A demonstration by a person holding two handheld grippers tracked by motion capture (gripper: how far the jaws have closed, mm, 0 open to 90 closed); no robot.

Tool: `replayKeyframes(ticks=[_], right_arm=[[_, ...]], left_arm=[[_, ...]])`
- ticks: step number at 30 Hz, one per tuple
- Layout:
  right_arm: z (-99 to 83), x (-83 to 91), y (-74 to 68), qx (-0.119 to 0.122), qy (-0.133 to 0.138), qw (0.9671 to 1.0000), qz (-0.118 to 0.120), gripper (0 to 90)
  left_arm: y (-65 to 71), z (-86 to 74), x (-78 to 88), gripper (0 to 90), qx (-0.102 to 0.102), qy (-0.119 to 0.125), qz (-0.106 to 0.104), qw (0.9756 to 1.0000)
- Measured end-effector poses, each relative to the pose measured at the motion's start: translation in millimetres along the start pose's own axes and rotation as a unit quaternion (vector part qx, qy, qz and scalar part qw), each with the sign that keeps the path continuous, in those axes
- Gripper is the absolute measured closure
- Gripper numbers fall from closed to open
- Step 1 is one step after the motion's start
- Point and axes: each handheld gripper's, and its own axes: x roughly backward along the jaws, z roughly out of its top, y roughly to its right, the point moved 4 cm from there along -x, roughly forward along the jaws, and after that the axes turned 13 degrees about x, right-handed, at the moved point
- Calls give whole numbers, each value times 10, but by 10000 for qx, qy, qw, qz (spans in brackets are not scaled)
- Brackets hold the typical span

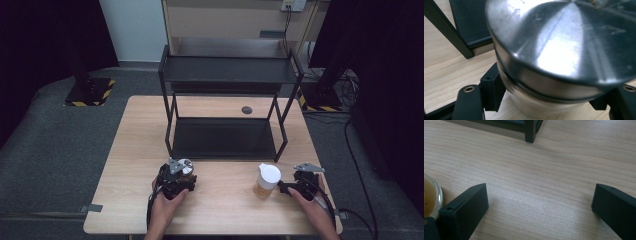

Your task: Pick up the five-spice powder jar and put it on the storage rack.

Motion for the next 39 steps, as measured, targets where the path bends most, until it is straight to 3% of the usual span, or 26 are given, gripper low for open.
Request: replayKeyframes(ticks=[13,28,39], right_arm=[[0,0,0,-1,0,10000,0,18],[0,0,0,0,0,10000,0,18],[0,0,0,-2,0,10000,0,18]], left_arm=[[75,3,45,296,-85,103,86,9999],[100,27,126,296,10,204,159,9997],[274,149,255,296,-169,395,108,9990]])
